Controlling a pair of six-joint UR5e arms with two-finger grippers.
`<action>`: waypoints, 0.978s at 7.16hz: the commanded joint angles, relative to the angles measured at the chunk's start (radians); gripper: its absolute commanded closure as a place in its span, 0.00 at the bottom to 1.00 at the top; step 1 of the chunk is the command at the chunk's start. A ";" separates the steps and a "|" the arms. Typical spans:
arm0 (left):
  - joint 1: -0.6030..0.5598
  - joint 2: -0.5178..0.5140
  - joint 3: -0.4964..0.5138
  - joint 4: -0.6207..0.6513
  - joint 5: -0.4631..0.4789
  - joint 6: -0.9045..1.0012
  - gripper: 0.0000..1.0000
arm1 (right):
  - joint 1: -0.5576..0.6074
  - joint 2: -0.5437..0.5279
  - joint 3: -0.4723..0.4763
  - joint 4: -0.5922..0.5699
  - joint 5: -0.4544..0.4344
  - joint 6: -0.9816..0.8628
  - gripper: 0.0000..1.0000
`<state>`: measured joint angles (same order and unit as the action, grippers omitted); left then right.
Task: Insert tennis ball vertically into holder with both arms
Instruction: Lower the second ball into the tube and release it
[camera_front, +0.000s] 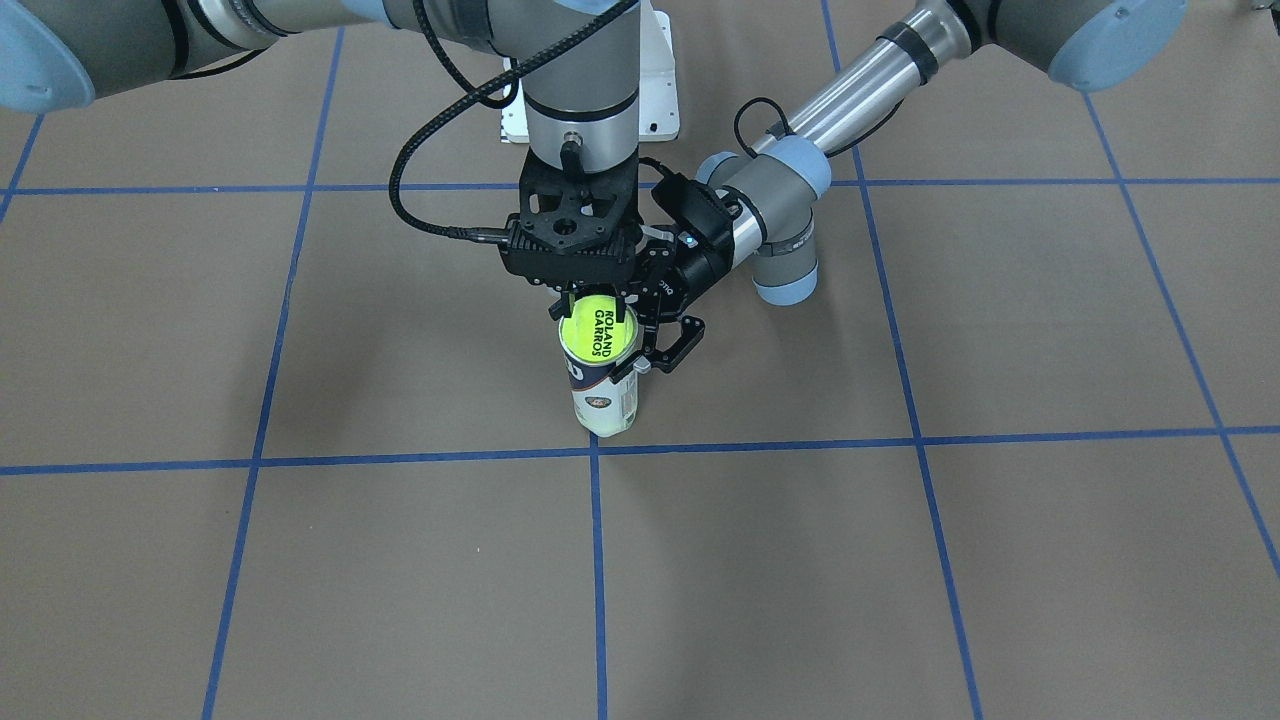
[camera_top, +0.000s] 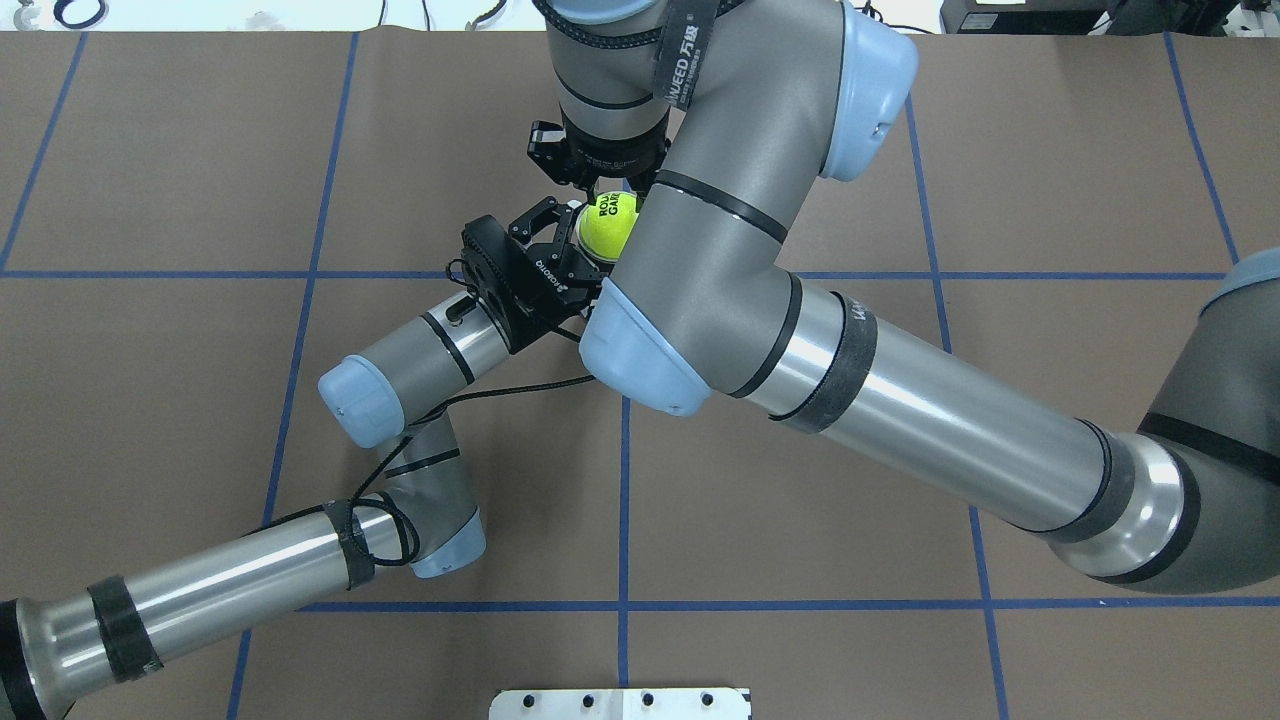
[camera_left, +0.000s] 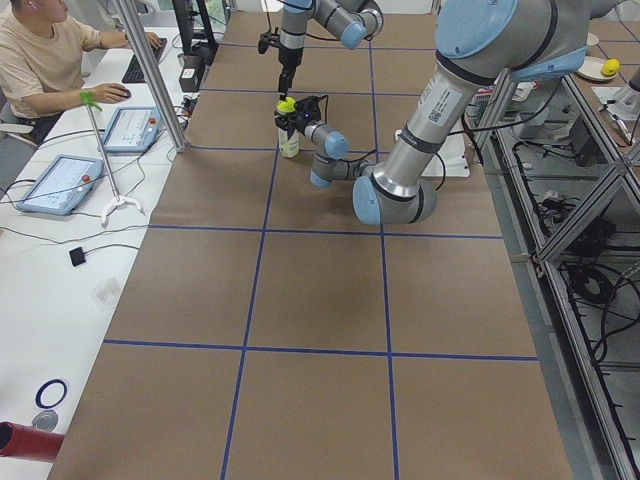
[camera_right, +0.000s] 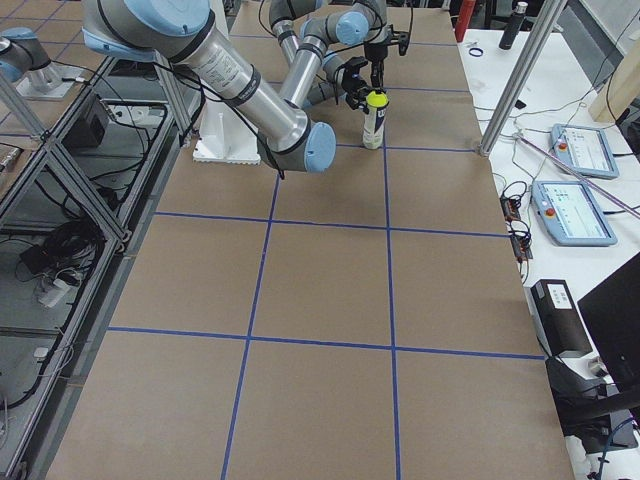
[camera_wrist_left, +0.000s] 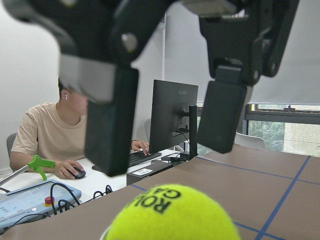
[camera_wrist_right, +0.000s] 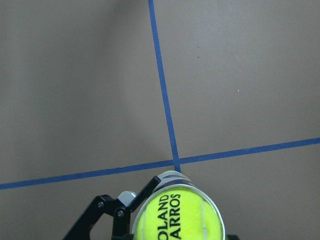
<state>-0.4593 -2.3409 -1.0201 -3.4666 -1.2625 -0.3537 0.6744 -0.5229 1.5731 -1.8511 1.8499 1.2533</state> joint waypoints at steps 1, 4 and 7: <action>-0.001 0.002 0.000 0.000 0.000 -0.001 0.01 | -0.002 0.000 -0.081 0.105 0.000 0.009 1.00; -0.001 0.000 0.000 0.001 0.000 -0.001 0.01 | 0.025 0.001 -0.050 0.084 0.052 0.000 0.63; -0.001 0.000 -0.003 -0.002 -0.002 -0.001 0.01 | 0.112 0.001 0.034 -0.037 0.121 -0.099 0.00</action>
<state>-0.4595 -2.3409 -1.0215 -3.4671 -1.2628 -0.3544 0.7467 -0.5208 1.5834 -1.8444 1.9385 1.1988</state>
